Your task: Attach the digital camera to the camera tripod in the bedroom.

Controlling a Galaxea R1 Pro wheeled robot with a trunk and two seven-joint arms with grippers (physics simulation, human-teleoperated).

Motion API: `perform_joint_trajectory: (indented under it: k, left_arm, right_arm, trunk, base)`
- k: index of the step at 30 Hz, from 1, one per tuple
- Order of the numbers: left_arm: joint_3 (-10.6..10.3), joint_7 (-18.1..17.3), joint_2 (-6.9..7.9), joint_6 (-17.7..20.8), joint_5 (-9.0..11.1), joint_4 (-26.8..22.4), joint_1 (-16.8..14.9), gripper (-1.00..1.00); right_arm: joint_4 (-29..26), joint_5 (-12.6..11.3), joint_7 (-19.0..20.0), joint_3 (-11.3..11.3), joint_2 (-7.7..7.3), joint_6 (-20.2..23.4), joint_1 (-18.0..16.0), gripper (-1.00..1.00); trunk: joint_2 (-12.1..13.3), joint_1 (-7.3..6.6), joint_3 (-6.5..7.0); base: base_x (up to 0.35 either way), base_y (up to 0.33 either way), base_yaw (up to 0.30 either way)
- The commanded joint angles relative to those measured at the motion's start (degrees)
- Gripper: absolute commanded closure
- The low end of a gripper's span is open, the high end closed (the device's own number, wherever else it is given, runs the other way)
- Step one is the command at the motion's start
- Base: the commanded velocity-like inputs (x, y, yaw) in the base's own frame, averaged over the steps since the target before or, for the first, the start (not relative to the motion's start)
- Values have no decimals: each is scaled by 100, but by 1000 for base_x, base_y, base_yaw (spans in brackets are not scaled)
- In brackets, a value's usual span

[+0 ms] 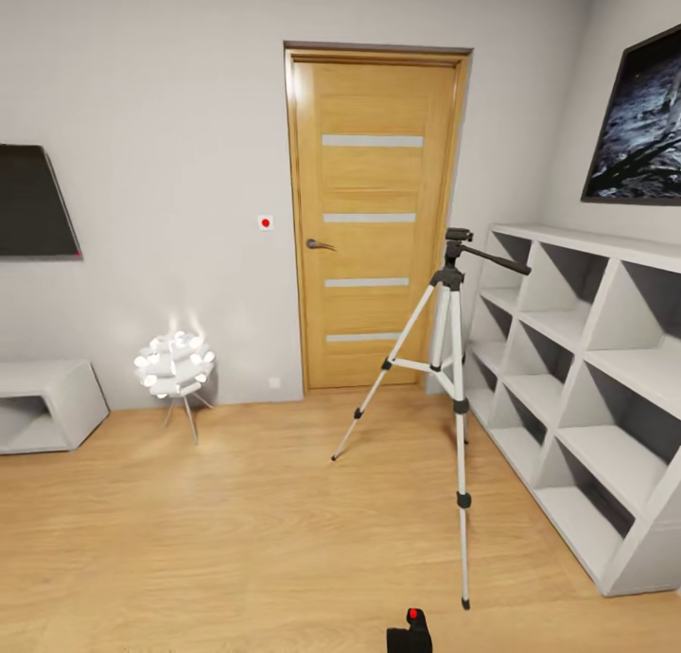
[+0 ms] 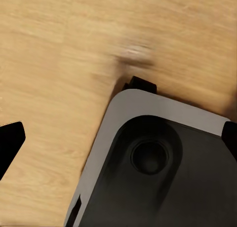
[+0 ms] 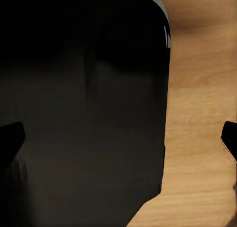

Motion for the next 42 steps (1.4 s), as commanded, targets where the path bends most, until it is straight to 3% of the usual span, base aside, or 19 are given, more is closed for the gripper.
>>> perform_joint_trajectory:
  k: [1,8,20,42]
  left_arm:
    - [0,12,-1,-3,16,-9,2,-100]
    - [-1,12,-3,-3,18,-9,2,-100]
    - [0,12,-3,-12,2,-9,2,-100]
    - [-1,2,-3,-8,-8,-17,2,-100]
  right_arm:
    - [-2,3,-1,-9,0,-15,1,-100]
    - [-2,-2,-2,-13,0,-16,1,-100]
    - [-2,-19,-9,-20,11,-35,1,-100]
    - [-2,-49,-10,-38,17,-41,1,-100]
  trunk:
    - [-2,0,-4]
    - [-2,0,-4]
    - [-2,0,-4]
    - [-2,0,-4]
  base:
    - [0,0,265]
    - [0,0,191]
    - [0,0,17]
    - [5,0,-232]
